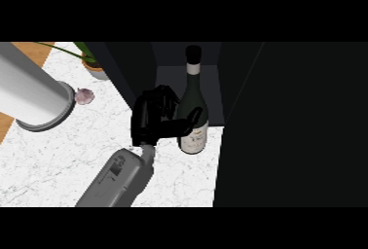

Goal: Pick up the wine, place it into the cabinet and close the cabinet

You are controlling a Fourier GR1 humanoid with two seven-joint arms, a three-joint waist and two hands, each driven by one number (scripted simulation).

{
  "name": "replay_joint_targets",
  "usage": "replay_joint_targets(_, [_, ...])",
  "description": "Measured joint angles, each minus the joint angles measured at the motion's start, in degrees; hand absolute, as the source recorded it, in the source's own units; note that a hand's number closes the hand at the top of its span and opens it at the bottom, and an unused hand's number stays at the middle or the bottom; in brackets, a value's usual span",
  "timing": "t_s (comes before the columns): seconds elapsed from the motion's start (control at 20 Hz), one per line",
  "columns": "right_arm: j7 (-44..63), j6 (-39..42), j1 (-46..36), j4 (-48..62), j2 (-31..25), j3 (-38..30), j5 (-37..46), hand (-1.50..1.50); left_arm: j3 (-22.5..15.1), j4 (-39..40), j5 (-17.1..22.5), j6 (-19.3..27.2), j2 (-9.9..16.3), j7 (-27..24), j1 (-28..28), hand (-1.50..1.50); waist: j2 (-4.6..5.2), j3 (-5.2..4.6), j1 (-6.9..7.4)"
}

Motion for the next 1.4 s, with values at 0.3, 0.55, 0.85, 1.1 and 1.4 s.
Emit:
replay_joint_targets(0.3, [-0.90,0.88,1.63,-0.08,0.83,1.18,-0.21,-1.50,-2.03,8.67,4.74,1.16,0.00,-5.89,-2.05,1.50,0.03,-0.03,-0.50])
replay_joint_targets(0.55, [-0.87,1.65,2.18,-0.08,1.17,1.17,-0.44,-1.50,-3.52,15.59,10.07,0.33,-0.01,-12.34,-3.32,1.50,0.12,-0.04,-0.73])
replay_joint_targets(0.85, [-2.47,2.90,3.48,-0.01,1.46,0.22,-0.69,-1.50,-4.67,20.80,17.66,-0.86,-0.01,-17.86,-5.21,1.50,0.15,-0.05,-0.91])
replay_joint_targets(1.1, [-2.46,3.01,4.05,-0.05,1.97,0.76,-0.74,-1.50,-2.56,27.27,21.05,-2.71,0.11,-17.93,-10.79,1.50,0.15,-0.05,-0.81])
replay_joint_targets(1.4, [-3.30,3.82,5.44,0.03,2.37,0.74,-0.84,-1.50,-1.44,32.71,24.22,-2.75,0.04,-17.67,-16.58,1.50,0.14,-0.03,-0.86])
